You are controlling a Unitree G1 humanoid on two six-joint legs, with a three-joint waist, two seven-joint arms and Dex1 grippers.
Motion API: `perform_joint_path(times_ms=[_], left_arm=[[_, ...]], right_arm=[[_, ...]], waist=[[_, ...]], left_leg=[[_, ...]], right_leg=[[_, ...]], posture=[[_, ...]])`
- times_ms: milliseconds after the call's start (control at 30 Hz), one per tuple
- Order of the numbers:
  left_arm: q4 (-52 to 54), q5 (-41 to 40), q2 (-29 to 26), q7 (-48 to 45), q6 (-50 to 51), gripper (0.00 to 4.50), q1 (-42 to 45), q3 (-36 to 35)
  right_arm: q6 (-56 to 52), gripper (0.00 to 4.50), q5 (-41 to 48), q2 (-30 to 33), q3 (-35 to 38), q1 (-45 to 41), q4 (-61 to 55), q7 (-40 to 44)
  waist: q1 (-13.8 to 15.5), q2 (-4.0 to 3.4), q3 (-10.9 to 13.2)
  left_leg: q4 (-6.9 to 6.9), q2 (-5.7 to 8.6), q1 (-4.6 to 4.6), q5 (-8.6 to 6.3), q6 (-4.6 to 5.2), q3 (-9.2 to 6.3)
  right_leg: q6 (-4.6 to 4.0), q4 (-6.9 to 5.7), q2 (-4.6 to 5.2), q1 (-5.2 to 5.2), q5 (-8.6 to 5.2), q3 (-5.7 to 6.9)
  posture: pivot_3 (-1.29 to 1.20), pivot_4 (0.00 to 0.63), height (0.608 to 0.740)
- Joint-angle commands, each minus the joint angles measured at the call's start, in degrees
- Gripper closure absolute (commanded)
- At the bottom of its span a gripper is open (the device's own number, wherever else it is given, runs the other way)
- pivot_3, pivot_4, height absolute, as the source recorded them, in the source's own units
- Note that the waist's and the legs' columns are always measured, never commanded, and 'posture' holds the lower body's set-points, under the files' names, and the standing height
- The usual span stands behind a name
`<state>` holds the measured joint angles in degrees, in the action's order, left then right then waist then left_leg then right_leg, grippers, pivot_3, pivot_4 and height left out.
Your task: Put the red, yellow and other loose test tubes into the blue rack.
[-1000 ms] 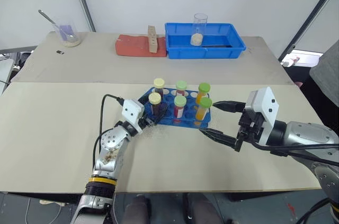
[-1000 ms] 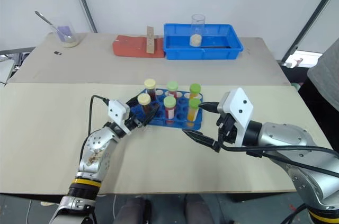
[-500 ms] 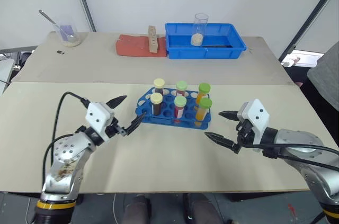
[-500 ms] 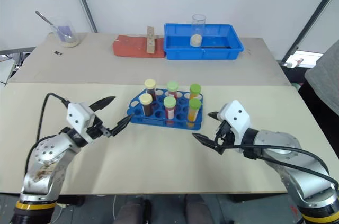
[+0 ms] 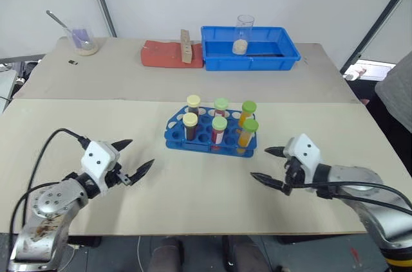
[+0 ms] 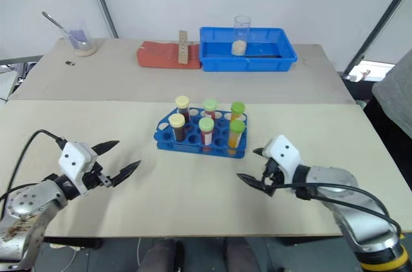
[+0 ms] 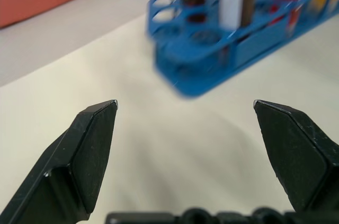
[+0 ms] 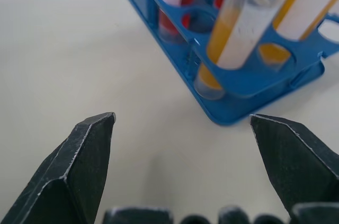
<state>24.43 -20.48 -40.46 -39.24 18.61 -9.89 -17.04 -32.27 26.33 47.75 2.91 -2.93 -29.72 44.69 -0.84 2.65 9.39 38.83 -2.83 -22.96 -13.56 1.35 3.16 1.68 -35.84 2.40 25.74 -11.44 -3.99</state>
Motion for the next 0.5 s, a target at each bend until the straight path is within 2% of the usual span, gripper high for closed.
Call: perform_joint_path(times_ms=[33, 233, 500], left_arm=[[4.1, -1.9, -4.2, -2.7, 2.6, 0.09, -1.8, -5.7], [4.2, -4.9, -7.9, -7.1, 5.9, 0.09, -3.3, -9.5], [5.4, -7.3, -6.7, -7.1, 8.5, 0.09, -2.7, -9.0]], right_arm=[[2.2, 0.00, 4.4, 4.8, 8.5, 1.2, -2.2, 7.6], [1.4, 0.00, 8.8, 11.6, 14.7, -0.8, 0.8, 17.0], [1.4, 0.00, 9.0, 13.6, 13.4, -3.8, 3.0, 20.2]], waist=[[0.1, 0.00, 0.0], [0.0, -0.03, 0.0], [0.0, -0.03, 0.0]], left_leg=[[0.00, 0.00, -0.01, 0.00, 0.00, 0.01], [-0.01, -0.03, 0.03, -0.01, -0.01, 0.12], [-0.10, -0.04, -0.15, -0.01, -0.01, 0.22]], right_leg=[[0.00, 0.00, 0.00, 0.02, 0.00, 0.00], [-0.02, 0.00, 0.07, 0.10, -0.01, 0.01], [-0.04, -0.03, 0.07, 0.38, -0.02, 0.01]], posture=[[0.00, 0.150, 0.740], [0.00, 0.150, 0.740], [0.00, 0.150, 0.740]])
